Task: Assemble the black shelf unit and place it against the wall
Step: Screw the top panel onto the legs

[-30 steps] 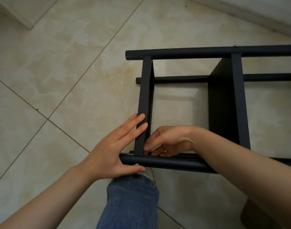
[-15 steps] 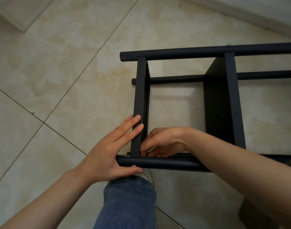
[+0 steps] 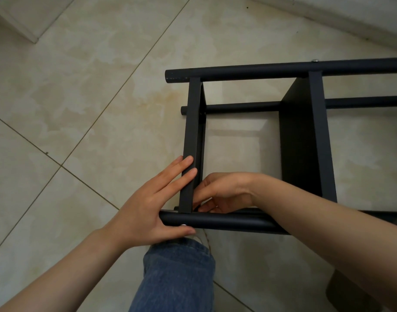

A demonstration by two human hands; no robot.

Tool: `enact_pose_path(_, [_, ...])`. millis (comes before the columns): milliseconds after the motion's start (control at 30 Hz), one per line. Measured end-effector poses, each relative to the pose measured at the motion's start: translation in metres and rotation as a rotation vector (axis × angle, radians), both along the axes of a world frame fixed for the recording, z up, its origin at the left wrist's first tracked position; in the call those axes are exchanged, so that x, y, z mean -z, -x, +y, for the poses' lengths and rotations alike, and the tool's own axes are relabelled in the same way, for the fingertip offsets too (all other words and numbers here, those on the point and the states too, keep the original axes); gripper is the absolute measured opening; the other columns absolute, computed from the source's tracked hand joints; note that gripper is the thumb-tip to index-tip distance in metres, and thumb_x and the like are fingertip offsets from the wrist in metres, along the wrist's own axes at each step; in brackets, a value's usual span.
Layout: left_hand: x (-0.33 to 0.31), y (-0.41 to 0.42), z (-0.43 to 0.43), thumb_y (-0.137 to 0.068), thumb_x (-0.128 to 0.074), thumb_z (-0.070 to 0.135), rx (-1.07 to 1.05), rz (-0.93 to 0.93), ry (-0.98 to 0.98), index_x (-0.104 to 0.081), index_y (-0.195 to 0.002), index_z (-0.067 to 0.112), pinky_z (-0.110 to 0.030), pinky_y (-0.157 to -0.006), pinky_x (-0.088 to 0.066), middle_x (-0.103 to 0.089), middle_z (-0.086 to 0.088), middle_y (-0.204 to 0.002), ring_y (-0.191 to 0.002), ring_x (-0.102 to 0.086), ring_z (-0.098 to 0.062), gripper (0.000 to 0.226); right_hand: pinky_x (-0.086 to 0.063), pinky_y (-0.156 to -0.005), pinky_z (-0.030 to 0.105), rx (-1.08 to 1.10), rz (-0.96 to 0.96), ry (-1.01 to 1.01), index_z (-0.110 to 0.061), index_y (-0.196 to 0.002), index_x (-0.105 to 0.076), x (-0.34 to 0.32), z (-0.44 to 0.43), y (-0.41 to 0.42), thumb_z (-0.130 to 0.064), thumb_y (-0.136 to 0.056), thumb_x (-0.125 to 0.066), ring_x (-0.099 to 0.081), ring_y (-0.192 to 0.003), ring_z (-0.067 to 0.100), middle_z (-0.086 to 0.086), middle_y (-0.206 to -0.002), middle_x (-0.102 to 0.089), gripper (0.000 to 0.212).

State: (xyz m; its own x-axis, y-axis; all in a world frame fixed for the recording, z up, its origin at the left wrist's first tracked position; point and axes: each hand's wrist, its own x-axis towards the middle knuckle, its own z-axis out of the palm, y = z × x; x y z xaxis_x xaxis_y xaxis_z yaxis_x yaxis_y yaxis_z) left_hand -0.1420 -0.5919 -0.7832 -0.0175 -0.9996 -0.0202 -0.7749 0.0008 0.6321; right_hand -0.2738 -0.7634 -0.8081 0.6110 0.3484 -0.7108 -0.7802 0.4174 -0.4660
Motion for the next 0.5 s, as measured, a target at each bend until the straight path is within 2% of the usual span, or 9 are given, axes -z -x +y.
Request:
enact_pose_path(100, [0.0,0.0,0.0,-0.082,-0.073,0.056,-0.003,0.006,0.006,-0.035,-0.153,0.009,-0.03,-0.123,-0.022,-0.022,-0.005,-0.167,-0.154,-0.02,-0.023,0.094,-0.045,-0.079,0.026,-0.038,0.002,0.014,-0.008,-0.091,-0.073,0.001,-0.005,0.002,-0.011,-0.093,-0.064,-0.059,-0.078,0.013,0.005,-0.089,-0.069,0.01])
enact_pose_path(167, [0.0,0.0,0.0,-0.082,-0.074,0.056,-0.003,0.006,0.008,-0.035,-0.153,0.008,-0.031,-0.124,-0.023,-0.023,-0.006,-0.167,-0.154,-0.02,-0.024,0.094,-0.045,-0.078,0.026,-0.048,0.009,0.043,-0.01,-0.087,-0.073,0.001,-0.004,0.001,-0.014,-0.093,-0.065,-0.058,-0.077,0.013,0.002,-0.083,-0.069,0.01])
enact_pose_path(367, [0.0,0.0,-0.001,-0.08,-0.076,0.055,0.006,-0.026,0.03,-0.037,-0.152,0.005,-0.034,-0.124,-0.02,-0.025,-0.009,-0.165,-0.155,-0.017,-0.028,0.095,-0.047,-0.083,0.027,-0.022,-0.008,0.011,-0.011,-0.098,-0.073,0.0,-0.001,0.0,-0.015,-0.093,-0.065,-0.059,-0.086,0.017,0.007,-0.099,-0.067,0.01])
enact_pose_path(500, [0.0,0.0,-0.001,-0.081,-0.075,0.056,0.001,-0.029,0.028,-0.036,-0.152,0.006,-0.034,-0.124,-0.021,-0.025,-0.008,-0.166,-0.155,-0.017,-0.027,0.095,-0.043,-0.075,0.022,-0.032,-0.005,0.007,-0.018,-0.084,-0.076,0.0,-0.008,0.003,-0.012,-0.093,-0.065,-0.058,-0.08,0.01,-0.001,-0.089,-0.071,0.015])
